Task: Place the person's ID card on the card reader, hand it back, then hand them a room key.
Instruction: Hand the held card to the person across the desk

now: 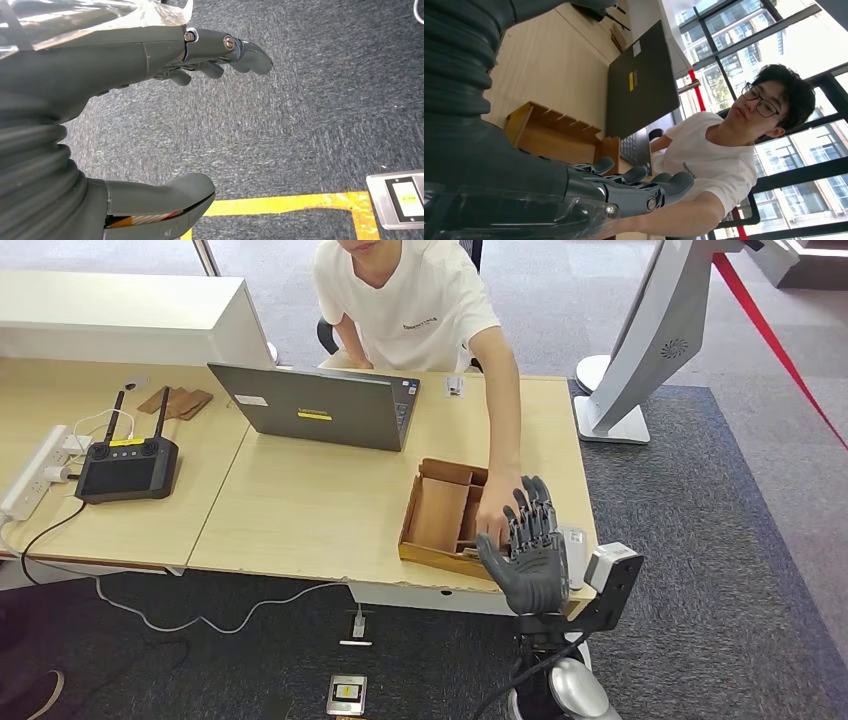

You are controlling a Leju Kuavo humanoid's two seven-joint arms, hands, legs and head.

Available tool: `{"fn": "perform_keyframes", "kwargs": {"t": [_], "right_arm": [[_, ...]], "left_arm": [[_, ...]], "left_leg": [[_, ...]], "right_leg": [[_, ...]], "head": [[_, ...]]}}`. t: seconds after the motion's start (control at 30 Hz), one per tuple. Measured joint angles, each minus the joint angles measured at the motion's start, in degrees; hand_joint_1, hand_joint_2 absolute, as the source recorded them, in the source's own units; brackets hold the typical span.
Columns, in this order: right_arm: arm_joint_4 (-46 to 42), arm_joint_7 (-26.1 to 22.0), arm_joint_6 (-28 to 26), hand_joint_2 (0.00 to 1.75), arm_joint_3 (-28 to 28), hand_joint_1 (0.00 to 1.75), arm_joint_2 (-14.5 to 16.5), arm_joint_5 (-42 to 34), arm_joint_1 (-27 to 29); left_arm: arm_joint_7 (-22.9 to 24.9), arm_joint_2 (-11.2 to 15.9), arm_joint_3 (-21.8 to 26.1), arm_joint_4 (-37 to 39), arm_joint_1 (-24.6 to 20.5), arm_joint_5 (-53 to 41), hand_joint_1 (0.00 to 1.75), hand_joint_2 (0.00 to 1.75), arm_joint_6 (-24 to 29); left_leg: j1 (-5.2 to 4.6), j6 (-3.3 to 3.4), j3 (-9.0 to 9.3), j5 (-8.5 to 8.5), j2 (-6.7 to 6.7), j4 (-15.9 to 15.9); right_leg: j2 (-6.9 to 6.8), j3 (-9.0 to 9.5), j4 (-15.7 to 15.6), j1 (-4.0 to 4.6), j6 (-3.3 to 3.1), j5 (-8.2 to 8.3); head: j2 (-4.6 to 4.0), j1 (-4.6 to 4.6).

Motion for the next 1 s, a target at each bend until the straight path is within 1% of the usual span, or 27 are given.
{"fn": "perform_keyframes", "kwargs": {"t": [1.0], "right_arm": [[-0.3,0.0,0.0,1.75,0.0,0.00,-0.1,-0.2,0.0]], "left_arm": [[0.0,0.0,0.0,0.0,0.0,0.1,0.00,1.75,0.0]], "left_leg": [[0.00,0.00,0.00,0.00,0.00,0.0]], "right_leg": [[0.00,0.00,0.0,0.00,0.00,0.00]], "head": [[0.00,-0.01]]}}
